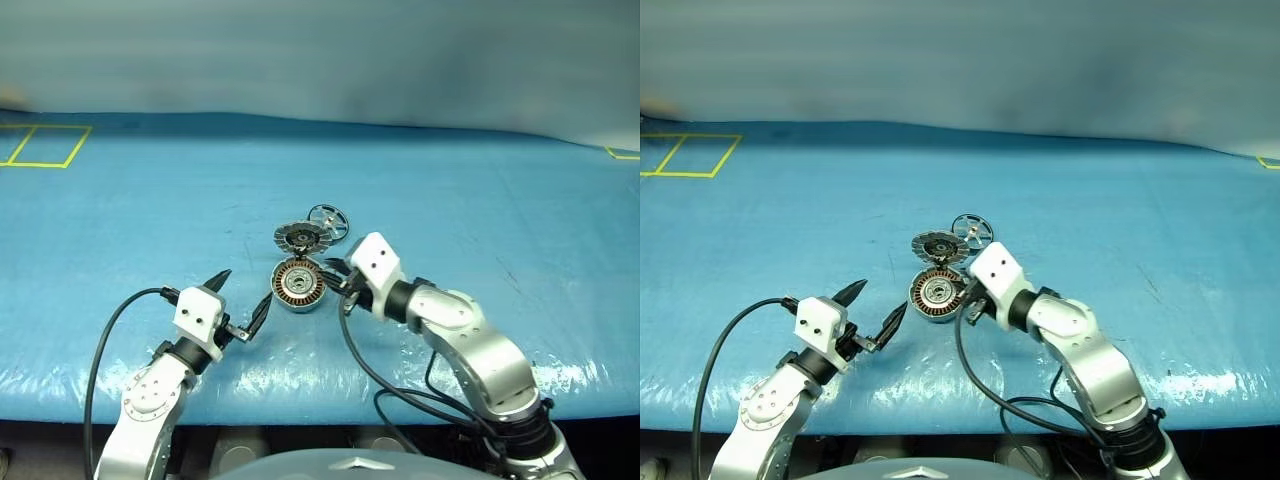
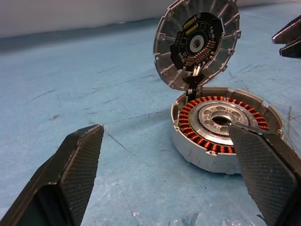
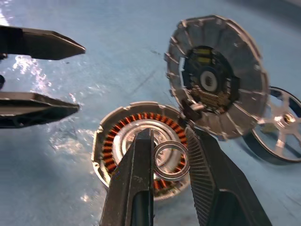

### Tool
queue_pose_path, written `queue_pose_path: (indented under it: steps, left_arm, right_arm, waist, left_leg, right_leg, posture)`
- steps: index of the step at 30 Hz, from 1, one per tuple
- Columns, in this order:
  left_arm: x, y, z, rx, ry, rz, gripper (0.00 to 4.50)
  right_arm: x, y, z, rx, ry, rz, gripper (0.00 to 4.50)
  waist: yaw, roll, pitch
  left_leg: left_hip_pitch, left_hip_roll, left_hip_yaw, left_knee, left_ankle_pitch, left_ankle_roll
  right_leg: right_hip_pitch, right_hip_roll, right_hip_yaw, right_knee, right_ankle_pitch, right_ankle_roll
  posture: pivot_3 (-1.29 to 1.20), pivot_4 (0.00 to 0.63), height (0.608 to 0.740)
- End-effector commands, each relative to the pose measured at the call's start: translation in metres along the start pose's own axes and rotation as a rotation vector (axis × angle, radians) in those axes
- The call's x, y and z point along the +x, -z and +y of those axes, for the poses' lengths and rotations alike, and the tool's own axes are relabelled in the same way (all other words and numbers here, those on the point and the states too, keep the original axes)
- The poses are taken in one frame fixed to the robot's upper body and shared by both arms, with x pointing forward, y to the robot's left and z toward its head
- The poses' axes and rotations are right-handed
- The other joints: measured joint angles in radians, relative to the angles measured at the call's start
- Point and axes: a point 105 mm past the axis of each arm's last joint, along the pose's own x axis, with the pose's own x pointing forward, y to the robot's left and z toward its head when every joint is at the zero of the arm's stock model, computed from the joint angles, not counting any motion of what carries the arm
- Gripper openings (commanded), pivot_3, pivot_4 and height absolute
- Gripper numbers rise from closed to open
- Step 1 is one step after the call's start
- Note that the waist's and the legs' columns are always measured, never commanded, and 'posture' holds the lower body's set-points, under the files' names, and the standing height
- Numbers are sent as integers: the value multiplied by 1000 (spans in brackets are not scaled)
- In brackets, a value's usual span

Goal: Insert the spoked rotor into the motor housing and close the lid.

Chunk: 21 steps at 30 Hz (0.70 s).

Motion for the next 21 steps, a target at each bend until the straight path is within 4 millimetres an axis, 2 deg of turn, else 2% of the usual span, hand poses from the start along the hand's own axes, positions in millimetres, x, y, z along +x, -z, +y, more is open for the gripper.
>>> queue_pose_path:
  steps: [1, 4, 9, 21]
  left_arm:
    - [0, -9, 0, 9, -7, -43, 4500]
    - [-2, -8, -1, 7, -10, -39, 4500]
    - [-5, -7, -1, 5, -17, -35, 4500]
    - [-9, -6, -1, 4, -26, -29, 4500]
  right_arm:
    - [19, -2, 10, -12, -2, -7, 666]
    - [35, -2, 12, 24, 22, -18, 666]
    - [48, 3, 10, 53, 40, -22, 666]
    - [45, 27, 3, 90, 79, 36, 666]
  waist:
    - [-2, 0, 0]
    - [-3, 0, 0]
    - [-3, 0, 0]
    - [-4, 0, 0]
  left_leg:
    - [0, 0, 0, 0, 0, 0]
    - [0, 0, 0, 2, 0, 0]
    - [0, 0, 0, 2, 0, 0]
    - [0, 0, 0, 1, 0, 0]
  right_leg:
    - [0, 0, 0, 0, 0, 0]
    - [0, 0, 0, 1, 0, 0]
    - [0, 0, 0, 1, 0, 0]
    - [0, 0, 0, 1, 0, 0]
  posture:
    - [0, 150, 740]
    - [0, 150, 740]
    - [0, 150, 740]
    - [0, 150, 740]
